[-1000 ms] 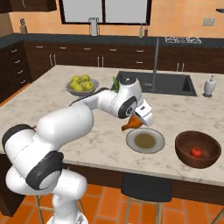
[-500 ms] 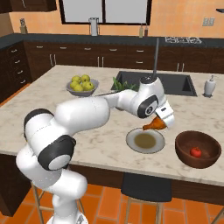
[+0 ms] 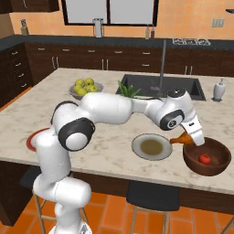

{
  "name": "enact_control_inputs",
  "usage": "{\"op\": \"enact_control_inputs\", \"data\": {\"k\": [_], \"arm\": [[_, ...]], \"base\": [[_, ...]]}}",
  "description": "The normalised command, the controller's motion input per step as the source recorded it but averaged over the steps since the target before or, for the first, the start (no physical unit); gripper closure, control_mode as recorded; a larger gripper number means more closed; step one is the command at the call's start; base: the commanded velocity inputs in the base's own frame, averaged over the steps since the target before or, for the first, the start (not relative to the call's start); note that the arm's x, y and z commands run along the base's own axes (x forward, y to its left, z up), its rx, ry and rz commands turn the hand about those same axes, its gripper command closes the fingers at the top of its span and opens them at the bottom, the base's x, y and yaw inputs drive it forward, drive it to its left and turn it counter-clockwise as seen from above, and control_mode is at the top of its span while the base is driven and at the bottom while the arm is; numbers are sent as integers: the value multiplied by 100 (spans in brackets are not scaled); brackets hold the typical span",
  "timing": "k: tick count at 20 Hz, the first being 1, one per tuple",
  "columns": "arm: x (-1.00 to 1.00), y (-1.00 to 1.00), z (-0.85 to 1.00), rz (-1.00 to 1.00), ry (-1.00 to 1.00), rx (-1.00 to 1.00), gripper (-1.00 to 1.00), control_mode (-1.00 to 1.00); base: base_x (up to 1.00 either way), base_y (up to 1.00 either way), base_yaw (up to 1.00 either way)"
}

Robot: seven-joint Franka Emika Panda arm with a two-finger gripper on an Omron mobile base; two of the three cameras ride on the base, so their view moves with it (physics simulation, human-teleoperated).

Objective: Pick the chicken drumstick and tomato from their plates and place them in the bowl. Then put the bowl in the fridge.

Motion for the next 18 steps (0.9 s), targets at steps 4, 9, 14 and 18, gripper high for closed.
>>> {"op": "enact_control_inputs", "data": {"k": [4,9,14,18], "arm": [[52,-68,-47,-2,0,9,100,-100],[26,-67,-10,0,-1,7,100,-100],[2,-60,-1,0,-1,6,100,-100],[0,13,-25,0,-2,6,100,-100]], "base": [[0,0,0],[0,0,0],[0,0,0],[0,0,0]]}}
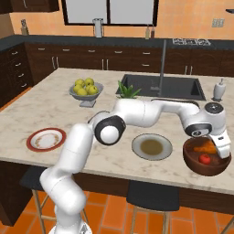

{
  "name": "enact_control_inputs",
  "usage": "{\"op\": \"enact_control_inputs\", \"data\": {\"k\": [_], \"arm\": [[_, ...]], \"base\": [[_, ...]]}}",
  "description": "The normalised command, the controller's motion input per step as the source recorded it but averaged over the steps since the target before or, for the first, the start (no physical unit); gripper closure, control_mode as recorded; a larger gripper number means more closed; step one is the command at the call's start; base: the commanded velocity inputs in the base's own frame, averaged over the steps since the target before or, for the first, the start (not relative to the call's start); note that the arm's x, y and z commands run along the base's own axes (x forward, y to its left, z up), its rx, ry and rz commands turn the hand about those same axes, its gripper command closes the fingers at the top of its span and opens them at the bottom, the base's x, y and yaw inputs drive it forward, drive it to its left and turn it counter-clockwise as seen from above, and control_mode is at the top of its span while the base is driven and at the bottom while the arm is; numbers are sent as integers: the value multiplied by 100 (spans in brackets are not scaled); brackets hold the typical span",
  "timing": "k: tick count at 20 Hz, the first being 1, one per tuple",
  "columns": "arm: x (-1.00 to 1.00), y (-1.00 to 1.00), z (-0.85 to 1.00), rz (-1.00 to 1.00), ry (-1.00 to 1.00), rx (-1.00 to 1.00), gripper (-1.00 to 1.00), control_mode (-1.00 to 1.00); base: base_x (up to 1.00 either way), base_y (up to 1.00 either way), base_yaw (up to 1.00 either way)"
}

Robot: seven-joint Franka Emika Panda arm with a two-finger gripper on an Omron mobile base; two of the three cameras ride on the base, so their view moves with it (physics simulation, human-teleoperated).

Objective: Pick the chicken drumstick and tomato from their plates and place them in the bowl. Then put the bowl in the fridge.

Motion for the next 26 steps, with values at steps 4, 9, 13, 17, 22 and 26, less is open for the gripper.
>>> {"op": "enact_control_inputs", "data": {"k": [4,9,13,17,22,26], "arm": [[4,35,-30,0,-1,1,100,-100],[19,20,-28,0,0,0,100,-100],[14,6,-19,0,0,0,100,-100],[0,0,-16,0,0,0,-100,-100],[0,-1,-1,0,0,0,-100,-100],[1,0,-2,0,0,0,-100,-100]], "base": [[0,0,0],[0,0,0],[0,0,0],[0,0,0],[0,0,0],[0,0,0]]}}
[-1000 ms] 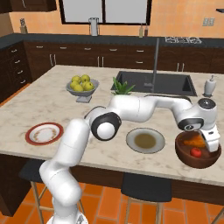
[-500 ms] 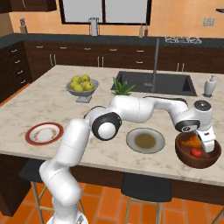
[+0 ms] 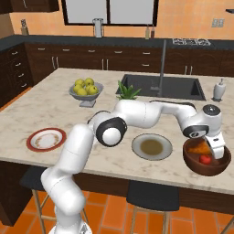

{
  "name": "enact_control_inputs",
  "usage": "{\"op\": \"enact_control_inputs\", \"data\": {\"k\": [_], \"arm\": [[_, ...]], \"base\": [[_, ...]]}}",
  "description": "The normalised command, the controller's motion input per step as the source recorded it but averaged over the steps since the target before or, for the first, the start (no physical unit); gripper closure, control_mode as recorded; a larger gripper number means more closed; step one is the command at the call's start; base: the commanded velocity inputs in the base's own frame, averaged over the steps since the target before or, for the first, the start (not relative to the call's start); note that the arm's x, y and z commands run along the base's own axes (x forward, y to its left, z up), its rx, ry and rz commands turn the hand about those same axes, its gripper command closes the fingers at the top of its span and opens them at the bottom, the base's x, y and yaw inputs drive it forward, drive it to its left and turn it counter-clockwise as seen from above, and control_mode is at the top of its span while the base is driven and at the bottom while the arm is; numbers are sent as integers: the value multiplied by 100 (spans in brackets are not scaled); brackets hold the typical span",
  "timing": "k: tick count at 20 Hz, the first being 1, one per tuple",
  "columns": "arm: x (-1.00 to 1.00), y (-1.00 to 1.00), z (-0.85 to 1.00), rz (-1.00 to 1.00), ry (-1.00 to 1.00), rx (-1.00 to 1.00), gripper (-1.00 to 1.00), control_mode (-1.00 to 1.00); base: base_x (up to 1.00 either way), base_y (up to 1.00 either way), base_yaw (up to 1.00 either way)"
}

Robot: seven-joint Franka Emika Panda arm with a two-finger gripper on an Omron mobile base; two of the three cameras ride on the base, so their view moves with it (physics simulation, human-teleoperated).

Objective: Pick the chicken drumstick and tomato from their plates and place them in the bowl. Then put the bowl in the fridge.

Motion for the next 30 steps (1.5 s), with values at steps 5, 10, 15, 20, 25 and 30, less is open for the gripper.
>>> {"op": "enact_control_inputs", "data": {"k": [5,10,15,20,25,30], "arm": [[1,0,0,0,0,0,-100,-100],[0,0,39,6,0,0,-100,-100],[-21,21,70,14,-2,-2,-100,-100],[-76,50,0,30,0,-7,-100,-100],[-67,5,-3,21,0,-4,-100,-100],[-17,0,-19,-1,12,0,-100,-100]], "base": [[0,0,0],[0,0,0],[0,0,0],[0,0,0],[0,0,0],[0,0,0]]}}
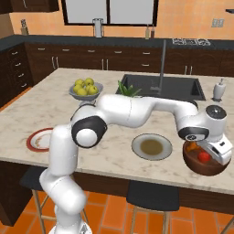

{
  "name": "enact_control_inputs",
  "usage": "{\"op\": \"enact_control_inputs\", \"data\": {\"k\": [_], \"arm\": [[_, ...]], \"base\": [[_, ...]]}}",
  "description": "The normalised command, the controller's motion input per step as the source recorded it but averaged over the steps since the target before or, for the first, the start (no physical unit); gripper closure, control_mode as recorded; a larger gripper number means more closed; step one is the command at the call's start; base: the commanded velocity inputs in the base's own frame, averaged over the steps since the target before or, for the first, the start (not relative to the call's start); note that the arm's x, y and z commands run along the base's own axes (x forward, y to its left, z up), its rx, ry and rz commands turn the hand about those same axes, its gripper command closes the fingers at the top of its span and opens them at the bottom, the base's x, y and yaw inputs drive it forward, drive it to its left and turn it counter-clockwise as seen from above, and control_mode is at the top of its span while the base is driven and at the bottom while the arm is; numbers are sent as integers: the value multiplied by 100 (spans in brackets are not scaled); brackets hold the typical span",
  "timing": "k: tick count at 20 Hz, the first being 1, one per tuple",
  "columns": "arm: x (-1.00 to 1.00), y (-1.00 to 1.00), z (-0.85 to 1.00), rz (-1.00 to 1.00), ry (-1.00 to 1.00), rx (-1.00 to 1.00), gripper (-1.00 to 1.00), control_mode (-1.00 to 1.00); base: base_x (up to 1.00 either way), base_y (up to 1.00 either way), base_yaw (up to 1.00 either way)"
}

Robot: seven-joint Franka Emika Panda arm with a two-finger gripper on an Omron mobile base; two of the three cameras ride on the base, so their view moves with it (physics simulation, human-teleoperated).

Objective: Pick the chicken drumstick and tomato from their plates and place them in the bowl. Then put the bowl in the fridge.

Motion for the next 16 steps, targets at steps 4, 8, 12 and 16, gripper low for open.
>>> {"op": "enact_control_inputs", "data": {"k": [4,8,12,16], "arm": [[23,-3,-10,-2,13,3,-100,-100],[40,-16,-36,-1,16,11,-100,-100],[-5,-22,-25,-3,3,11,-100,-100],[0,-14,-27,-11,2,13,-100,-100]], "base": [[0,0,0],[0,0,0],[0,0,0],[0,0,0]]}}
